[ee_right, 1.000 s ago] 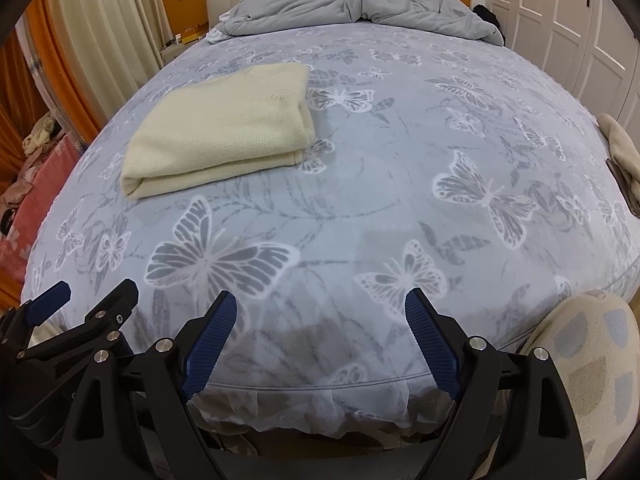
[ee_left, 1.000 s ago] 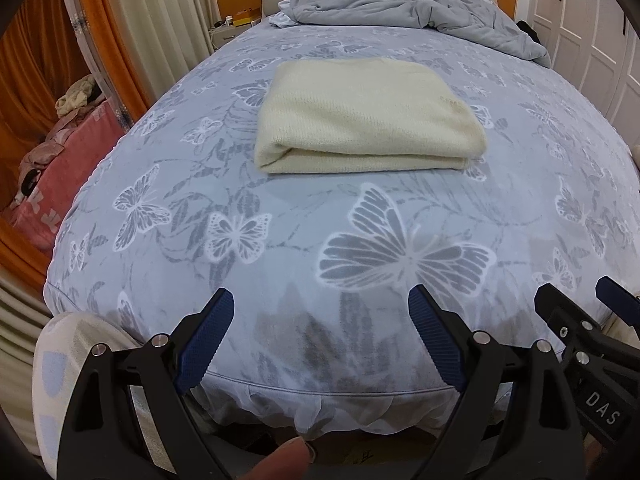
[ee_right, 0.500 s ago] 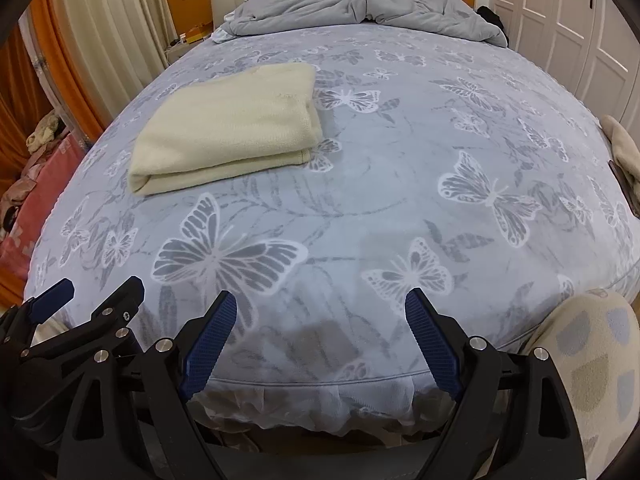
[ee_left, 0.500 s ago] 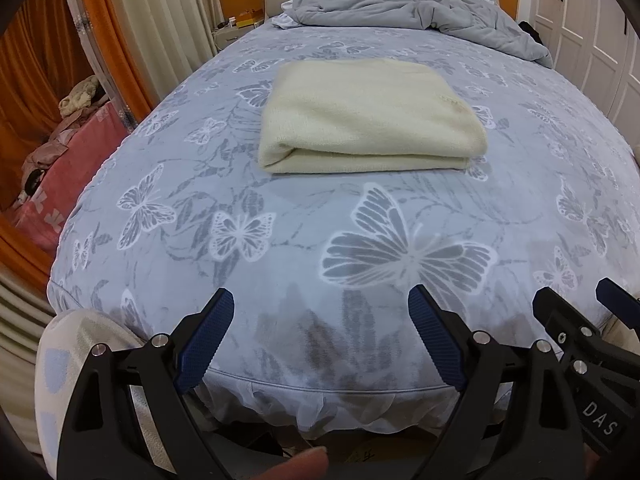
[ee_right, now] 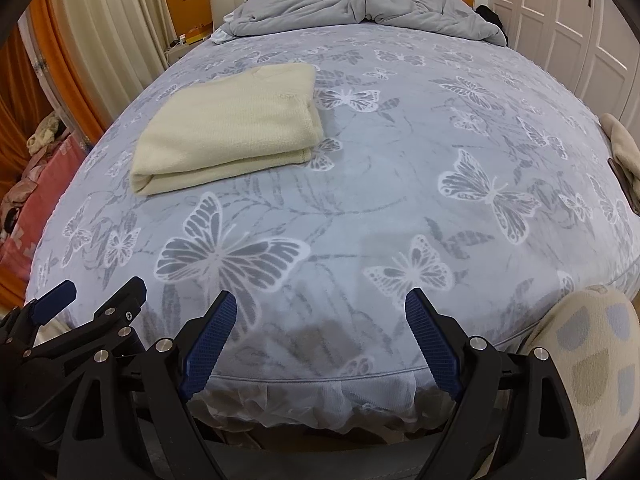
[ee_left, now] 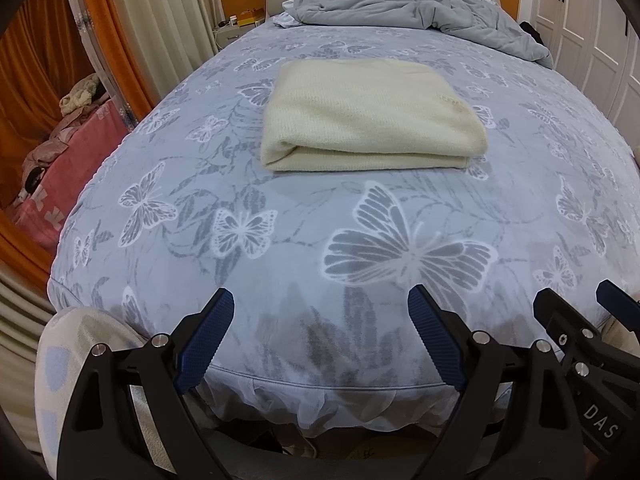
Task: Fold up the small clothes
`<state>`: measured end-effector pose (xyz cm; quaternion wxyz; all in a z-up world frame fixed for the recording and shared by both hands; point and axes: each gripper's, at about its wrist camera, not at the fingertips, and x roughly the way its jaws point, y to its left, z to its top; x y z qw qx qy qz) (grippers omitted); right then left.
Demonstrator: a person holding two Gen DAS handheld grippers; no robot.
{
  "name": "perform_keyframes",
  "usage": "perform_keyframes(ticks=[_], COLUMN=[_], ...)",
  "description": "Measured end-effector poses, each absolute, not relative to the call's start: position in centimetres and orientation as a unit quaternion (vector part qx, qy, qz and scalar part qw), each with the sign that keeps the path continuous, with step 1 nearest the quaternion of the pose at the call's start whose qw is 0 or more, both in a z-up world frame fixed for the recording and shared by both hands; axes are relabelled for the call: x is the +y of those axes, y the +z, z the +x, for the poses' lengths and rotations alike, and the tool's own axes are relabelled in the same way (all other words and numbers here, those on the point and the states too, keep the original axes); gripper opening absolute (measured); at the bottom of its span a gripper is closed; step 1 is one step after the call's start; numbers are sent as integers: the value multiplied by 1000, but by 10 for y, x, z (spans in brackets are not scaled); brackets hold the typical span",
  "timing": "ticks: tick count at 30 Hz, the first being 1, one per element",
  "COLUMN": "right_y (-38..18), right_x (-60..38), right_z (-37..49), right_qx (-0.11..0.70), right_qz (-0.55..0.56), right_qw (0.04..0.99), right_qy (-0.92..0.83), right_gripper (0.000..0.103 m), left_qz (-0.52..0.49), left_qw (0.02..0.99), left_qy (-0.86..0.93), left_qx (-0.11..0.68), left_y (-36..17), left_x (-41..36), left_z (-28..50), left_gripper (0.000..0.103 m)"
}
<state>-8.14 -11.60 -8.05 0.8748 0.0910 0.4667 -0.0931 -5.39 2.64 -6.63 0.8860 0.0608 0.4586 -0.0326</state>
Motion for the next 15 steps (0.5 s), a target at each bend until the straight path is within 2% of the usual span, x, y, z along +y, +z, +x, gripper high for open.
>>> perform_keyframes(ticks=[15], right_y=[-81], right_x=[-117], right_z=[-82], right_qx=[466], right_qz=[90], right_qw=[875], right_qy=[-93], right_gripper=[84], left_qz=[65], left_qw=[888], left_qy=[-29], left_qx=[454], left_y=[-67], left_x=[25], left_z=[-56], left_gripper=[83])
